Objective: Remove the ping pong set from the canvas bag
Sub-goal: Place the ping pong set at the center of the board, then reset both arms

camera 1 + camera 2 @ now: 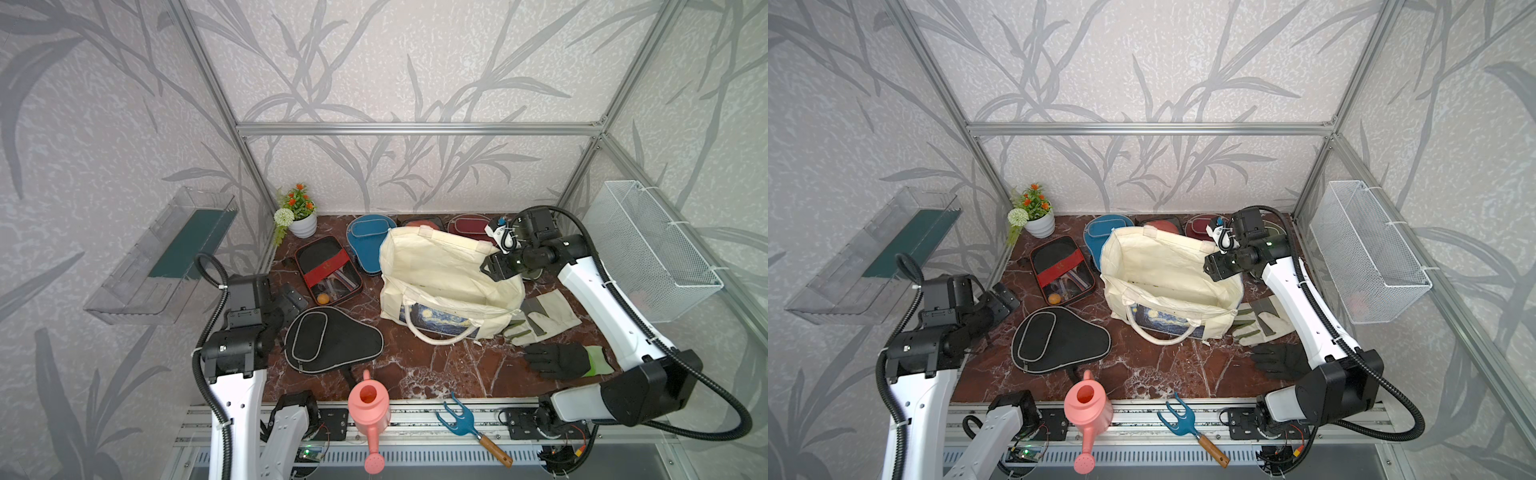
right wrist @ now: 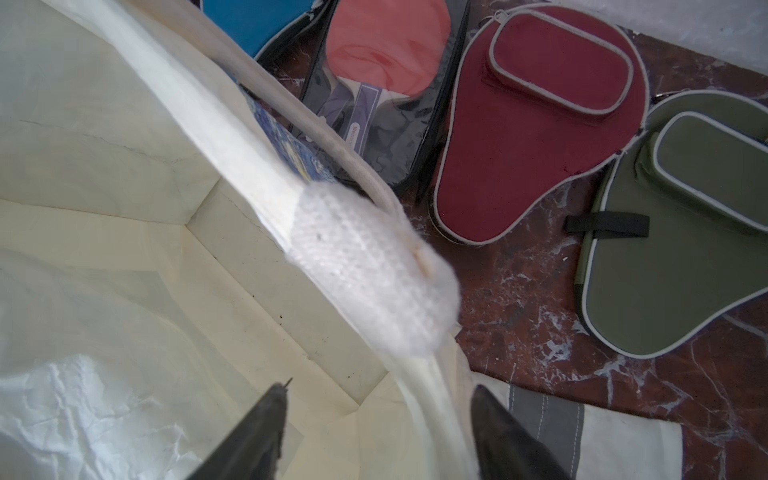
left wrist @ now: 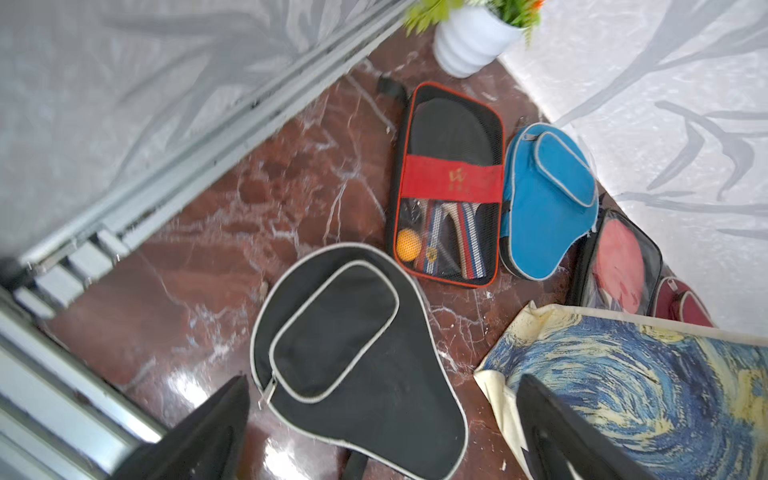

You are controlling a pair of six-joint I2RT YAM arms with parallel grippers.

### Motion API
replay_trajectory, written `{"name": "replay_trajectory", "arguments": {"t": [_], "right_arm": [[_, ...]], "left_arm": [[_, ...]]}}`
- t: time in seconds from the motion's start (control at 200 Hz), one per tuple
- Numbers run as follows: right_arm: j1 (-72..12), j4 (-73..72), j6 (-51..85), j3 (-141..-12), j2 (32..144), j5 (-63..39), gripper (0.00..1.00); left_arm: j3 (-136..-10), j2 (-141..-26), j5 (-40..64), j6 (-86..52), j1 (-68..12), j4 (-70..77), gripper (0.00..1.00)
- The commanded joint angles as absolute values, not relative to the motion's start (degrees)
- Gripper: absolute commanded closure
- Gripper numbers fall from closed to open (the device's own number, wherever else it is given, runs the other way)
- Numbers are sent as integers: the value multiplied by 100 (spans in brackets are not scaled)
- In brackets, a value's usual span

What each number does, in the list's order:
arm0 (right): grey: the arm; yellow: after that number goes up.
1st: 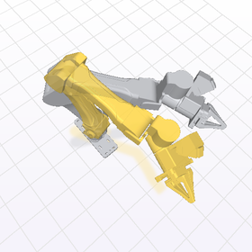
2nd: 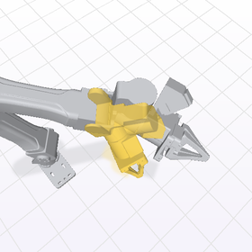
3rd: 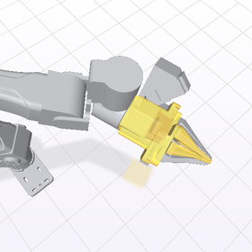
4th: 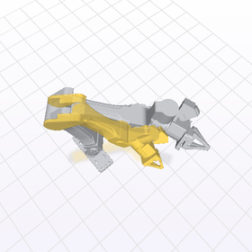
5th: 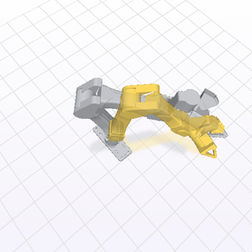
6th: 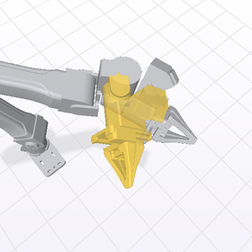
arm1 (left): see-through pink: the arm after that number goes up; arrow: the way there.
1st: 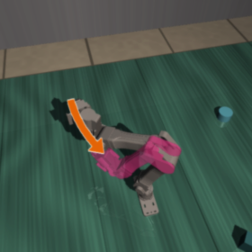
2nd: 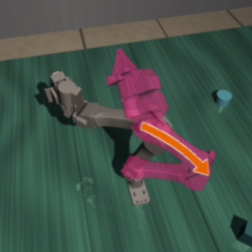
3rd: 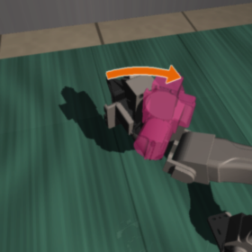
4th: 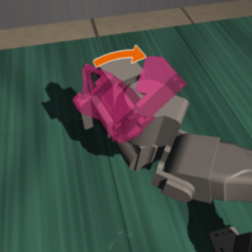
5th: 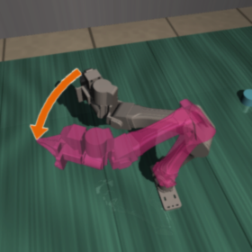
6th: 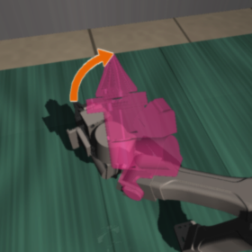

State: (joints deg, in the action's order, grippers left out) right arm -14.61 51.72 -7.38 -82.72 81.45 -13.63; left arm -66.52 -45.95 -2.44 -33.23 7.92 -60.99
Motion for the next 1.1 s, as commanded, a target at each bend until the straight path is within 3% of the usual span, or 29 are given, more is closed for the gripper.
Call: {"name": "replay_trajectory", "arguments": {"t": [0.0, 0.21, 0.465, 0.715, 1.095], "right_arm": [[-1441, 4976, -514, -8462, 7849, -1539, 1], [-972, 4329, -117, -8745, 7255, -1466, 1], [166, 2875, 8, -7775, 7071, -1265, 1], [186, 1332, -208, -6031, 7161, -619, 1], [115, -1732, 121, -4227, 8173, -289, 1]], "left_arm": [[-6938, -4849, -815, -2137, 533, -5214, 1], [-6904, -5507, -876, -1163, -253, -3479, 1], [-6288, -6539, -986, -749, -573, -1780, 1], [-4990, -6700, -1094, -234, -576, -436, 1], [-3550, -7183, -2290, -408, -575, 1387, 1]]}}
